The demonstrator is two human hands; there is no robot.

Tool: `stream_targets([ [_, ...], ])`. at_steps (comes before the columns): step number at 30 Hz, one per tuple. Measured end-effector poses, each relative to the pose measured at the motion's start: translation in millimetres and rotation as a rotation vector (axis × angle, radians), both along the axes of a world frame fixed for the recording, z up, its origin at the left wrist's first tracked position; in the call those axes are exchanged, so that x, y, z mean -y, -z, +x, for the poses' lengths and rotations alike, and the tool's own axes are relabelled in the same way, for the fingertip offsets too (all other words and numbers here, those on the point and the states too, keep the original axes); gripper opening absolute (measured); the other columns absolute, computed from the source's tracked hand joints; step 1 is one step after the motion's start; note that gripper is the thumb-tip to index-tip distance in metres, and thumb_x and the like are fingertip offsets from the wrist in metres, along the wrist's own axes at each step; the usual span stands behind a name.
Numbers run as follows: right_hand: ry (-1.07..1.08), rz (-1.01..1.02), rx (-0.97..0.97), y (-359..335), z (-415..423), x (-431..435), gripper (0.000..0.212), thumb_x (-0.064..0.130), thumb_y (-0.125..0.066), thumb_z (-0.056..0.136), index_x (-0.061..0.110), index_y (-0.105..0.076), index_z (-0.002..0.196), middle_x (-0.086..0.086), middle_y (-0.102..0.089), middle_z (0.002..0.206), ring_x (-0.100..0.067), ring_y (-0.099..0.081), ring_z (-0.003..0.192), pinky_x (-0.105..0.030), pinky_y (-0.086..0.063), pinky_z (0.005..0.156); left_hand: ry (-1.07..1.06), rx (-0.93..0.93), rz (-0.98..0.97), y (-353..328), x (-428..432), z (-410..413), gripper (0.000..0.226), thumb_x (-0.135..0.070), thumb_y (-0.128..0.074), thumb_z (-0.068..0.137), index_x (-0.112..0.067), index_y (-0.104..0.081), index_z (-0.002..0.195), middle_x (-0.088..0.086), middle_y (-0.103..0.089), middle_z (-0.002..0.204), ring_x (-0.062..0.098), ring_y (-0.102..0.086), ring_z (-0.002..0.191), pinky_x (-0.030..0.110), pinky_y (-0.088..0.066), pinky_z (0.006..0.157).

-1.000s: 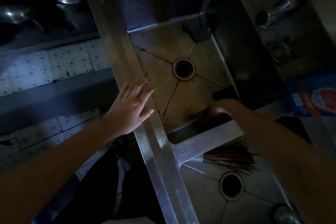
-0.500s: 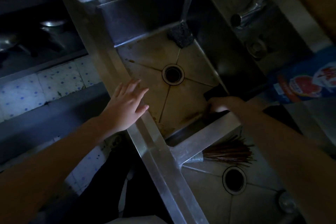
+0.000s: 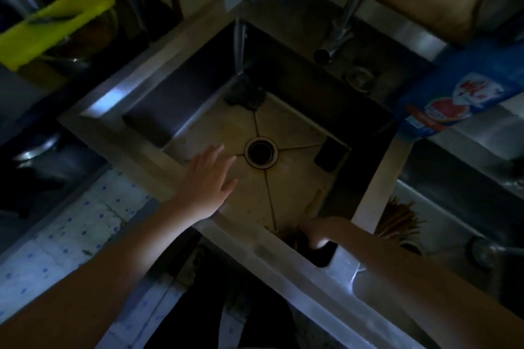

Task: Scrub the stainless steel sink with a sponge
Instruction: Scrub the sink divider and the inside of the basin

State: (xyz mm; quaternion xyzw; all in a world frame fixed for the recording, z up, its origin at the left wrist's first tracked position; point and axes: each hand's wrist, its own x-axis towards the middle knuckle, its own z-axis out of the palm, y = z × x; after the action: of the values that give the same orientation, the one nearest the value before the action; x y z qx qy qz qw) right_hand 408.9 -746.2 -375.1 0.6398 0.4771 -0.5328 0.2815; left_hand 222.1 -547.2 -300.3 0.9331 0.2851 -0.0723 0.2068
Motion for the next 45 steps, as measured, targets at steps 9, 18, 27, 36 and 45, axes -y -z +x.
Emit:
stream_targets([
  [9, 0.399, 0.140, 0.128, -2.2, -1.7, 6.5, 0.038, 0.007, -0.058, 0.088, 0.013, -0.052, 0.125, -0.008, -0.056, 0.122, -0.021, -0.057, 0.102, -0.031, -0.052, 0.088, 0.123, -0.023, -0.034, -11.2, -67.5, 2.2, 0.052, -0.043, -0.040, 0.095, -0.021, -0.034, 0.141, 0.007, -0.021, 0.153, 0.027, -0.018, 0.141, 0.045, -0.021, 0.114],
  [18, 1.185, 0.562, 0.242, -7.5, 35.8, -30.6, 0.037, 0.024, -0.081, 0.072, 0.012, -0.070, 0.105, -0.005, -0.069, 0.103, -0.017, -0.063, 0.095, -0.022, -0.046, 0.077, 0.152, -0.018, 0.004, -18.1, -100.3, 49.1, 0.050, -0.039, -0.044, 0.095, -0.016, -0.038, 0.140, 0.011, -0.021, 0.153, 0.032, -0.023, 0.138, 0.044, -0.022, 0.111],
  [27, 1.947, 0.796, 0.106, 0.7, 63.7, -76.0, 0.038, 0.010, -0.079, 0.074, 0.008, -0.068, 0.111, -0.009, -0.068, 0.101, -0.020, -0.065, 0.089, -0.029, -0.054, 0.076, 0.200, 0.005, 0.020, -14.6, -132.7, 86.5, 0.051, -0.040, -0.044, 0.095, -0.018, -0.035, 0.140, 0.011, -0.020, 0.153, 0.030, -0.019, 0.140, 0.046, -0.022, 0.113],
  [36, 2.666, 0.878, -0.203, -1.5, 79.7, -111.6, 0.042, 0.022, -0.076, 0.078, 0.014, -0.063, 0.117, -0.010, -0.070, 0.104, -0.016, -0.070, 0.075, -0.024, -0.054, 0.051, 0.308, 0.007, 0.036, -9.0, -190.3, 143.4, 0.051, -0.037, -0.047, 0.094, -0.017, -0.036, 0.140, 0.012, -0.019, 0.154, 0.032, -0.018, 0.141, 0.045, -0.020, 0.113],
  [45, 3.041, 0.881, -0.320, -3.3, 125.9, -139.5, 0.046, 0.034, -0.068, 0.083, 0.015, -0.057, 0.123, -0.011, -0.061, 0.123, -0.027, -0.057, 0.117, -0.036, -0.055, 0.086, 0.430, 0.019, 0.128, -10.6, -237.0, 228.3, 0.059, -0.034, -0.048, 0.094, -0.015, -0.027, 0.145, 0.014, -0.016, 0.155, 0.035, -0.019, 0.140, 0.046, -0.021, 0.113],
])
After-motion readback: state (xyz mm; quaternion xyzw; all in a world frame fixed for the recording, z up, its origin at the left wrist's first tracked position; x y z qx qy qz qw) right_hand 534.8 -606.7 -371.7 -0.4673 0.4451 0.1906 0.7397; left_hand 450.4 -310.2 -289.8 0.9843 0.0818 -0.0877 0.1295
